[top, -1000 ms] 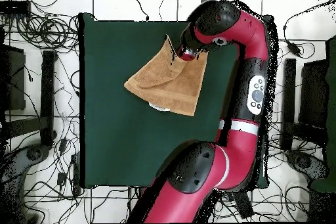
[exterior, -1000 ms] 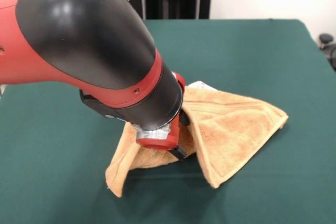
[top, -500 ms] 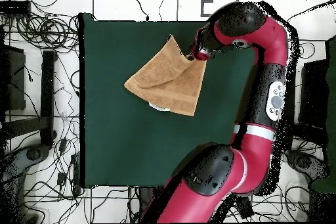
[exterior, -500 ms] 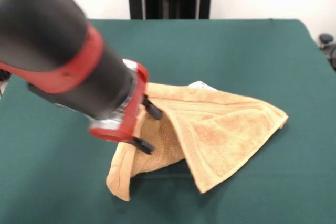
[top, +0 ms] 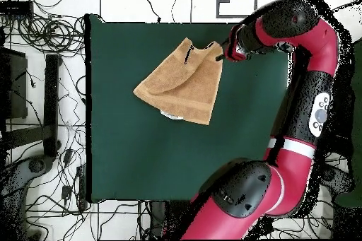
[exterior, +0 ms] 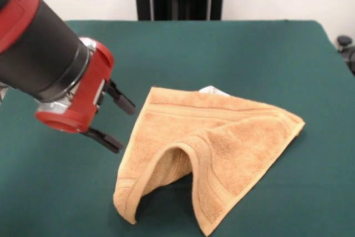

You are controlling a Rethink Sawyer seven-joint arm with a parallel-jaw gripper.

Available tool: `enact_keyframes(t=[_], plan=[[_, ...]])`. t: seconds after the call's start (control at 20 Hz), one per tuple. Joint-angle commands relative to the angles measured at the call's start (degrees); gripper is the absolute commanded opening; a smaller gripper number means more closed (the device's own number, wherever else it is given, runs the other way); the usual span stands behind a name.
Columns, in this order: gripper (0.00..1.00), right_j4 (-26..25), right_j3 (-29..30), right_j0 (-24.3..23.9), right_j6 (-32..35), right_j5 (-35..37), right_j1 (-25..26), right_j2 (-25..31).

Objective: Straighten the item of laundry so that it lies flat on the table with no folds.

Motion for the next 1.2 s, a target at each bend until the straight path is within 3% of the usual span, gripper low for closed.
enact_keyframes(t=[0.05, 0.65, 1.2], plan=[[1.0, -0.7, 6.9, 2.5, 7.1, 1.1, 0.4, 0.2], [1.0, 1.6, 9.2, 2.4, 7.8, 2.2, -0.5, 0.6], [1.0, 2.2, 13.3, 1.7, 5.6, -5.0, -1.0, -1.4]])
